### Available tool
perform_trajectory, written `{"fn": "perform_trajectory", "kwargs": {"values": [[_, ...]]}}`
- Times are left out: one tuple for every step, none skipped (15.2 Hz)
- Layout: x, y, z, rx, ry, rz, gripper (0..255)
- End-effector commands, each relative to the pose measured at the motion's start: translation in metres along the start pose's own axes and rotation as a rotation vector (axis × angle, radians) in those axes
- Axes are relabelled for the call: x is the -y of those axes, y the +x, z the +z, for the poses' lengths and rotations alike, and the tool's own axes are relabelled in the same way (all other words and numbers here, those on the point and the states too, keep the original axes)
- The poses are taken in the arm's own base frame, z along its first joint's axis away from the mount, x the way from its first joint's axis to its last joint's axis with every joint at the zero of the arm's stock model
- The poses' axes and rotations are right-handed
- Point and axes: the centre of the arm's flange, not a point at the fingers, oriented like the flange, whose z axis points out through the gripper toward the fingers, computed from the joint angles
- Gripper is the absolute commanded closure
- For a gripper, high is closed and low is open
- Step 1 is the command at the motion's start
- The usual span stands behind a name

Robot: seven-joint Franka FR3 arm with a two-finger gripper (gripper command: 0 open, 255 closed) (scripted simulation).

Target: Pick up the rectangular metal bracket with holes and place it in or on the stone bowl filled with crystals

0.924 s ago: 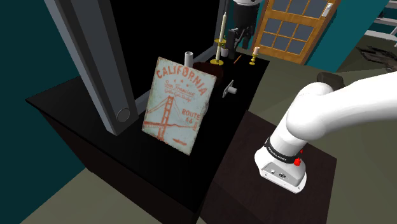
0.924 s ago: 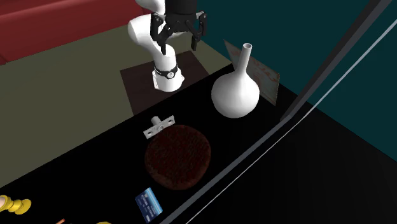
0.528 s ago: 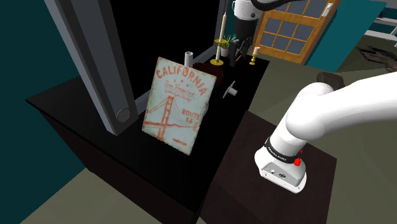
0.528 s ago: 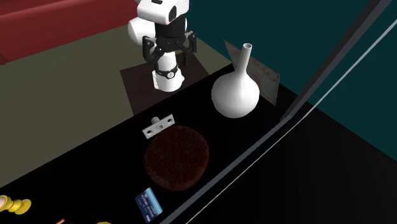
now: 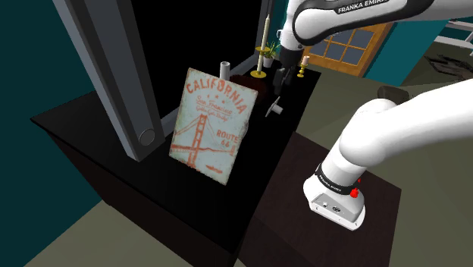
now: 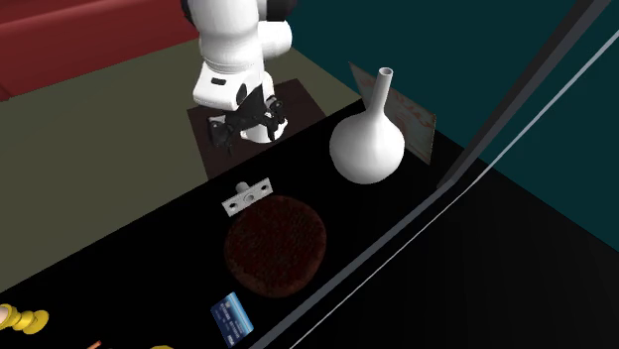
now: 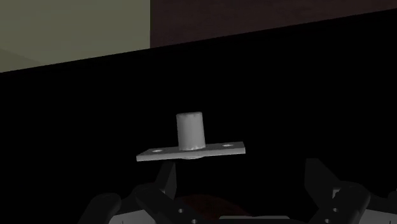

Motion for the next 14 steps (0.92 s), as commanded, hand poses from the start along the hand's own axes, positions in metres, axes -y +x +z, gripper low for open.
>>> {"fn": "perform_trajectory", "kwargs": {"values": [[-0.016, 0.005, 0.024, -0.008, 0.014, -0.018, 0], [-0.023, 0.006, 0.036, -0.010, 0.022, -0.026, 0], [-0.030, 0.008, 0.047, -0.012, 0.029, -0.034, 0], [-0.037, 0.009, 0.059, -0.015, 0.037, -0.043, 0], [-0.044, 0.011, 0.071, -0.017, 0.044, -0.051, 0], [-0.050, 0.013, 0.083, -0.020, 0.052, -0.059, 0], [-0.056, 0.014, 0.094, -0.022, 0.059, -0.067, 0], [-0.056, 0.014, 0.099, -0.022, 0.059, -0.067, 0], [-0.056, 0.015, 0.105, -0.022, 0.059, -0.067, 0], [-0.056, 0.015, 0.110, -0.022, 0.059, -0.067, 0], [-0.055, 0.015, 0.115, -0.022, 0.059, -0.067, 0], [-0.055, 0.015, 0.120, -0.022, 0.059, -0.067, 0], [-0.055, 0.015, 0.126, -0.022, 0.059, -0.067, 0], [-0.054, 0.015, 0.131, -0.022, 0.059, -0.067, 0]]}}
